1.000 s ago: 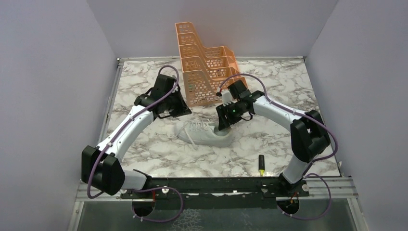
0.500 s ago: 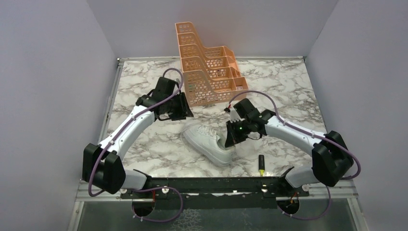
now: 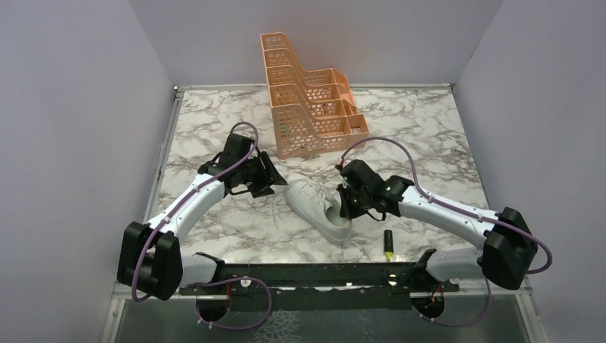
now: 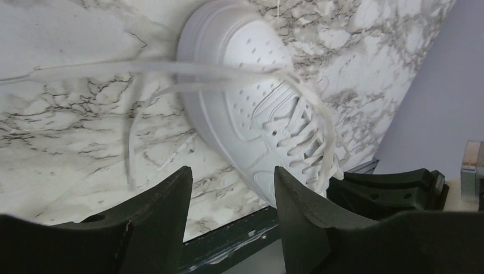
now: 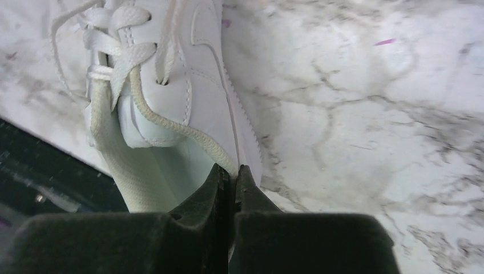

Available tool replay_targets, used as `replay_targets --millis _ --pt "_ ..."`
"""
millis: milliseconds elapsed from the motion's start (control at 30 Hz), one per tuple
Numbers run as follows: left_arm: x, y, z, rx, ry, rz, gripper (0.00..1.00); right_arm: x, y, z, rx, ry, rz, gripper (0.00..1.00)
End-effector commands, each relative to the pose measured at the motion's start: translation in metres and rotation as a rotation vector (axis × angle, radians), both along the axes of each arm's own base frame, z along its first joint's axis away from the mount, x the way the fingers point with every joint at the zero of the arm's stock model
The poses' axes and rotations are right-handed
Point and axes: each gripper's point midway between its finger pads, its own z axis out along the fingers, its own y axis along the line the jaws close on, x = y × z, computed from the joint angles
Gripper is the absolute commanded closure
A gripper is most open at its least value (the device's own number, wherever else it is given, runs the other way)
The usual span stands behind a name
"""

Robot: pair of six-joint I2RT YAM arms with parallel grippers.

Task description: Tie the shoes

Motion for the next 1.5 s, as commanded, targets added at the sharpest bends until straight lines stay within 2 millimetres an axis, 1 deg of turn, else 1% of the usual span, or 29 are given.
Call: replay_targets --millis 0,100,133,233,267,300,367,433,467,500,533,567,600,633,700,733,800,833,867,933,1000,1033,1100,1200,1267,1433,1467 --pt "0.018 -0.021 0.028 -0.199 -0.048 0.076 0.43 0.048 -0.007 0.041 -0.002 -0.235 -0.229 0.99" --pt "0.019 -0.025 0.027 -0.213 -0.045 0.088 0.42 0.040 -0.009 0.045 0.014 -0.254 -0.237 0.99" --pt "0.020 -0.025 0.027 -0.207 -0.050 0.090 0.41 0.037 -0.006 0.043 0.038 -0.248 -0.212 0.99" --pt "0.021 -0.026 0.020 -0.193 -0.038 0.072 0.39 0.004 0.015 0.024 0.099 -0.128 -0.020 0.99" --pt "0.022 -0.027 0.018 -0.190 -0.033 0.069 0.39 -0.008 0.023 0.020 0.127 -0.083 0.042 0.98" --pt "0.023 -0.028 0.017 -0.188 -0.030 0.068 0.38 -0.017 0.028 0.019 0.142 -0.049 0.091 0.91" --pt "0.029 -0.029 0.017 -0.167 -0.049 0.043 0.36 -0.032 0.034 0.025 0.175 -0.017 0.170 0.75" --pt "0.035 -0.026 0.014 -0.108 -0.059 0.016 0.35 -0.037 0.033 0.033 0.197 -0.022 0.188 0.52" --pt "0.039 -0.023 0.011 -0.074 -0.063 0.005 0.35 -0.039 0.034 0.037 0.206 -0.026 0.211 0.46" --pt "0.040 -0.022 0.008 -0.054 -0.060 -0.009 0.34 -0.040 0.034 0.041 0.208 -0.027 0.226 0.43" --pt "0.040 -0.021 0.005 -0.040 -0.055 -0.026 0.32 -0.039 0.034 0.044 0.201 -0.028 0.221 0.40" --pt "0.041 -0.019 0.003 -0.026 -0.054 -0.038 0.23 -0.036 0.033 0.046 0.191 -0.033 0.206 0.39" --pt "0.040 -0.016 0.002 -0.003 -0.055 -0.042 0.21 -0.030 0.031 0.049 0.170 -0.046 0.184 0.37" --pt "0.040 -0.011 0.000 0.027 -0.059 -0.039 0.20 -0.026 0.028 0.051 0.144 -0.055 0.163 0.36" --pt "0.041 0.005 -0.006 0.082 -0.046 0.000 0.21 -0.014 0.025 0.058 0.113 -0.102 0.132 0.35" --pt "0.042 0.013 -0.009 0.087 -0.031 0.025 0.22 -0.009 0.022 0.061 0.093 -0.120 0.110 0.34" --pt "0.046 0.025 -0.019 0.083 0.025 0.085 0.32 0.002 0.017 0.066 0.065 -0.152 0.063 0.33" --pt "0.047 0.028 -0.026 0.082 0.063 0.117 0.34 0.004 0.016 0.067 0.061 -0.155 0.044 0.33" --pt "0.048 0.028 -0.032 0.073 0.106 0.151 0.36 0.005 0.016 0.069 0.070 -0.159 0.035 0.33" --pt "0.054 0.024 -0.046 0.053 0.180 0.208 0.45 0.005 0.017 0.073 0.095 -0.167 0.023 0.33" --pt "0.061 0.020 -0.055 0.039 0.244 0.255 0.47 0.005 0.016 0.075 0.112 -0.179 0.008 0.33" --pt "0.066 0.018 -0.057 0.034 0.261 0.279 0.47 0.005 0.015 0.076 0.116 -0.183 0.004 0.33" --pt "0.071 0.017 -0.065 0.028 0.308 0.336 0.52 0.005 0.011 0.077 0.111 -0.188 -0.007 0.33" --pt "0.068 0.019 -0.080 0.031 0.384 0.423 0.55 0.007 0.006 0.082 0.111 -0.211 -0.022 0.33" --pt "0.064 0.019 -0.090 0.036 0.424 0.444 0.59 0.008 0.003 0.088 0.118 -0.235 -0.033 0.33" --pt "0.044 0.017 -0.106 0.049 0.500 0.493 0.60 0.013 -0.005 0.100 0.119 -0.289 -0.061 0.33" --pt "0.041 0.015 -0.109 0.051 0.511 0.490 0.62 0.014 -0.005 0.102 0.118 -0.296 -0.063 0.33"
